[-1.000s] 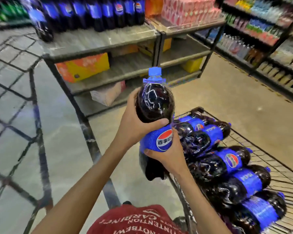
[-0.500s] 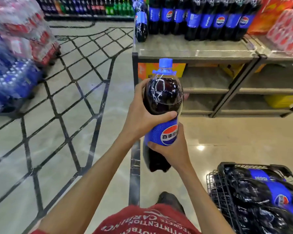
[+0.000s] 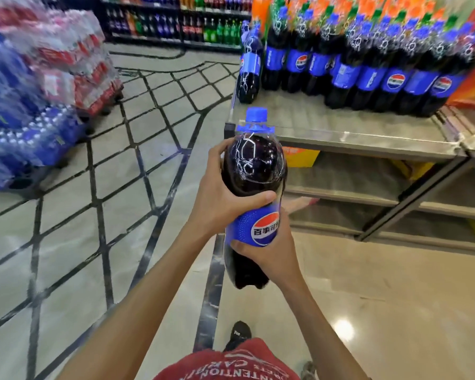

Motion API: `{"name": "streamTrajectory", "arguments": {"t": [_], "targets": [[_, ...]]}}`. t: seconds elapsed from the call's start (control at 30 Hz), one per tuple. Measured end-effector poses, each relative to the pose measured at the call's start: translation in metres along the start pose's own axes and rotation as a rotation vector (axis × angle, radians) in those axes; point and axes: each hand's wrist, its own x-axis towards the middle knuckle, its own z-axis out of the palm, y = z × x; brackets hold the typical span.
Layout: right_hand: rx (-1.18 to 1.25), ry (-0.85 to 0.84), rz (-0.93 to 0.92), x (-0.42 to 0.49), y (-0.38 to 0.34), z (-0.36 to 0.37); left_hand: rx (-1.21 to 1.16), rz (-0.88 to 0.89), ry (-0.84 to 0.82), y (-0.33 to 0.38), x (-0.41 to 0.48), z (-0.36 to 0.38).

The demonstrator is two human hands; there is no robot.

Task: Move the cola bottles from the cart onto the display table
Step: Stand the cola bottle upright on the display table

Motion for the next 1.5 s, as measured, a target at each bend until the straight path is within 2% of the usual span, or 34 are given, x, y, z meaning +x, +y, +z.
{"name": "streamTrajectory", "arguments": {"t": [0.37,0.93,1.23,1.5], "targets": [[-0.005,-0.037,0.021,0.167,0.002,-0.027,0.017,-0.004,0.054,-0.025,0.155,0.035],[-0.074,0.11,0.106,0.401,0.013,-0.053,-0.019,0.043,-0.079,-0.095,0.401,0.09],[-0.046,0.17,0.108,0.485,0.026,-0.078,0.04,0.052,-0.161,-0.113,0.49,0.127],[-0.059,0.188,0.101,0.574,0.054,-0.129,0.106,0.023,-0.194,-0.127,0.57,0.184]]}}
